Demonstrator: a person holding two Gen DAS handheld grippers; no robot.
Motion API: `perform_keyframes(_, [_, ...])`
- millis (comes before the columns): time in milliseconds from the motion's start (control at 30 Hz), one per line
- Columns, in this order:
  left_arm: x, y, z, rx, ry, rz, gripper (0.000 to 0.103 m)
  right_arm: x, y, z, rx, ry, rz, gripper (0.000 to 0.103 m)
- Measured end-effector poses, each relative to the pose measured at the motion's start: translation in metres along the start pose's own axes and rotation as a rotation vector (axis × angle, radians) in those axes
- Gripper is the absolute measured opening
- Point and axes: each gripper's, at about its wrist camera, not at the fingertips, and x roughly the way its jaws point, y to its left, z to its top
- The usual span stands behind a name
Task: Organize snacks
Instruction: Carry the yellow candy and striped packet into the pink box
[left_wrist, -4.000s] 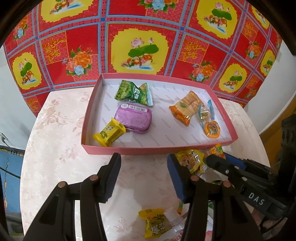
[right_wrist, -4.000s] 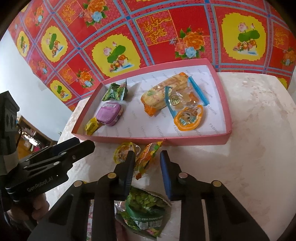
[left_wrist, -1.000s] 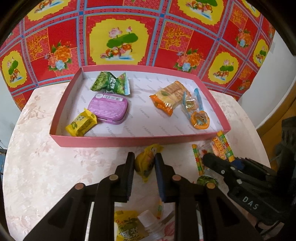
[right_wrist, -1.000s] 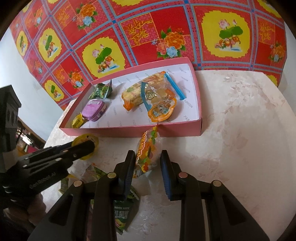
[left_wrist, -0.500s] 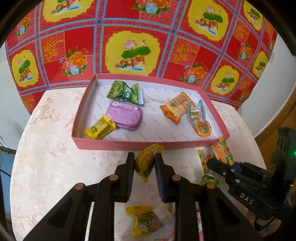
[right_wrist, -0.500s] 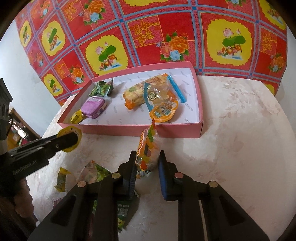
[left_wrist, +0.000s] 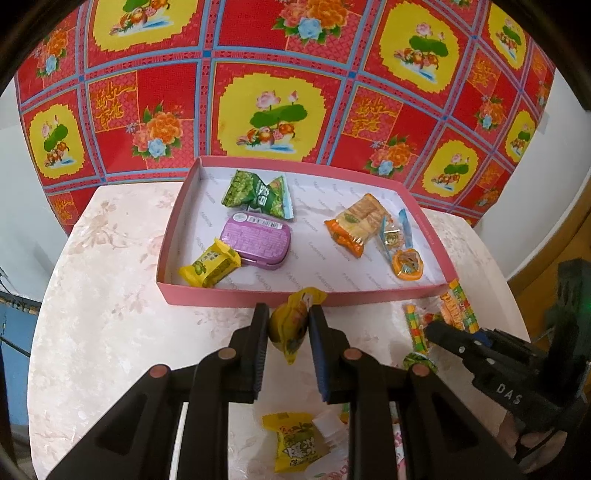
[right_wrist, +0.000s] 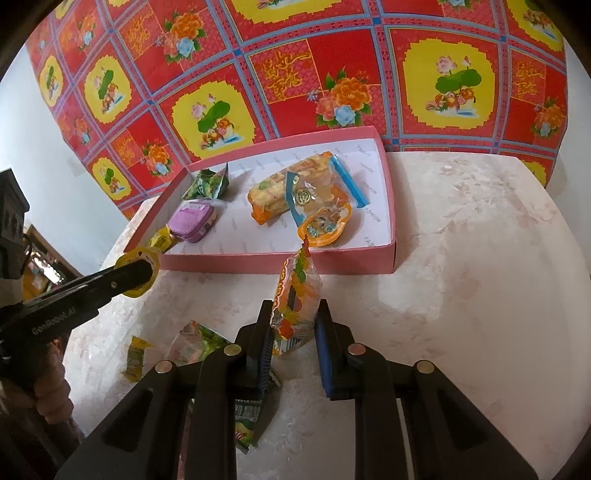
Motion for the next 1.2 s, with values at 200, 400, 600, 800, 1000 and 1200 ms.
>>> perform_keyframes(200, [-0.003,-0.003,0.002,0.016,-0.01,-0.001,0.023,-0.009,0.004,0.003,-0.003,-0.02,0.021,0.022])
perform_keyframes(400, [-0.006,-0.003,0.005,0.019,-0.012,-0.008,0.023,-0.012,0.008,0.005,-0.011,-0.03,0.023,0.022])
perform_keyframes(600, [-0.009,-0.007,0.011,0.036,-0.026,-0.009,0.023,-0.013,0.012,0.01,-0.029,-0.035,0.023,0.022])
perform_keyframes(800, [-0.009,-0.012,0.025,0.051,-0.023,-0.022,0.023,-0.013,0.017,0.02,-0.052,-0.049,0.026,0.022])
perform_keyframes(1000, [-0.007,-0.015,0.038,0.06,-0.048,-0.02,0.023,-0.013,0.023,0.031,-0.065,-0.063,0.031,0.022])
perform_keyframes(1200, [0.0,-0.014,0.043,0.064,-0.039,-0.019,0.023,-0.009,0.024,0.037,-0.069,-0.065,0.034,0.022])
